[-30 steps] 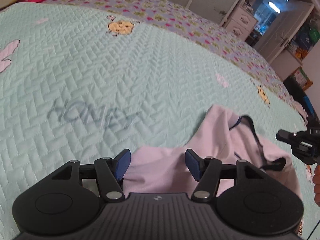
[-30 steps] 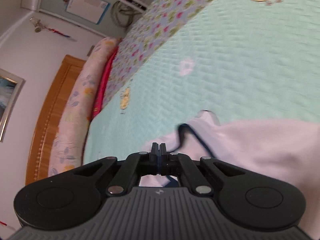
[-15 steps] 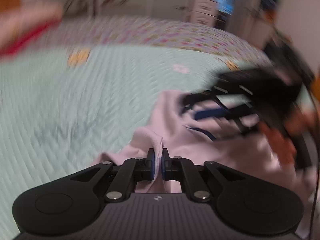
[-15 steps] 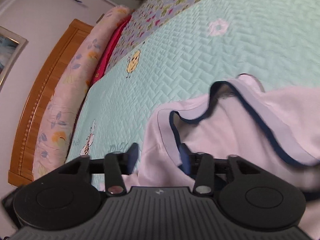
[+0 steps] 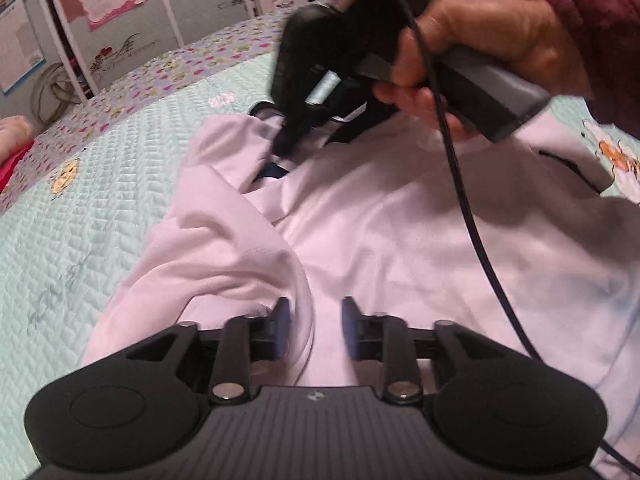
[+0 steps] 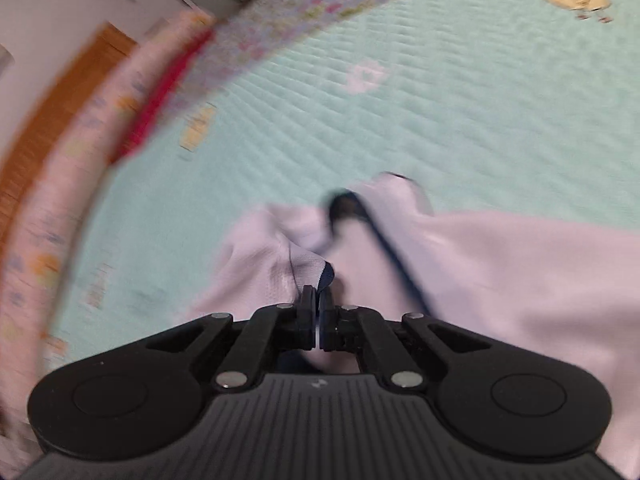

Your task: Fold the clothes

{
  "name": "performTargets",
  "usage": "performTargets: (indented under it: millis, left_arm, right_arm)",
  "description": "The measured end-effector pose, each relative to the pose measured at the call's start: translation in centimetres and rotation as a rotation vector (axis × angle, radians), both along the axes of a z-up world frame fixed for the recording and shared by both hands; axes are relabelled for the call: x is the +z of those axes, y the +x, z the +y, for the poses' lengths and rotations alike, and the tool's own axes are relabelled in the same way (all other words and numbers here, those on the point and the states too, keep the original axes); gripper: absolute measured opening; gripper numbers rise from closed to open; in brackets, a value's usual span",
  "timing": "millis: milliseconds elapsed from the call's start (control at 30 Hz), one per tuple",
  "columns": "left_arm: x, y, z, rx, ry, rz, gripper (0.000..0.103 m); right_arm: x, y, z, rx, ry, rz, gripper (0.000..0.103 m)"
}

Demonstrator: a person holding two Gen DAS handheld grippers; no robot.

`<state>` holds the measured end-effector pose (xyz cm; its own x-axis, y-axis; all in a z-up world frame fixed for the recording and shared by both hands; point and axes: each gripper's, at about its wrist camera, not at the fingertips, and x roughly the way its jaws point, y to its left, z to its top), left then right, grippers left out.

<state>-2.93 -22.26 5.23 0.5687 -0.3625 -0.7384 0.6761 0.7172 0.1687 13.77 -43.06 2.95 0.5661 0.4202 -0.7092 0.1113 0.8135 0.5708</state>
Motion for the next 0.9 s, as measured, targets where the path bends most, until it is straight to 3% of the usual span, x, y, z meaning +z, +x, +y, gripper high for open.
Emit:
performTargets:
  millis: [167,233,367,600,833,867,900]
  left_arm:
    - [2.3,-0.3,2.1,0.128,-0.101,-0.042,0.047]
    - [2.8,0.1,3.3,0.194,-0.1,-0.059,0.049]
    - [3.6,0.6,5.4,0.316,-0.09,-0.098,0.049]
    - [3.0,1.9,7.1,0.389,-0.106,-0.007,0.053]
    - [2.2,2.7,7.5,0.36,-0.125,0.035,0.053]
    - [2.3,3.1,7.6,0.338,-0.142,0.05,0.047]
    - [2.4,3.5,7.8,0.317,-0.159,0.064,0.019]
  right_arm:
    - [0.4,-2.2,-0.6,-0.041,-0.094,-0.015,0.0]
    - [0.6,-2.8,-0.7,-0.056,-0.116,-0.023,0.0]
    - [1.2,-4.0,-1.6,-0.086,-0.055,-0.039,0.006]
    - [1.4,-7.7,-1.9,-0.128,0.016,-0.034,0.006]
    - [1.2,-11.7,-0.2,-0.111,0.063,-0.017,0.007]
    - [1.2,-12.0,0.1,-0.112,0.06,-0.012,0.007]
    - [1.2,-12.3,0.3,-0.114,0.058,-0.007,0.007]
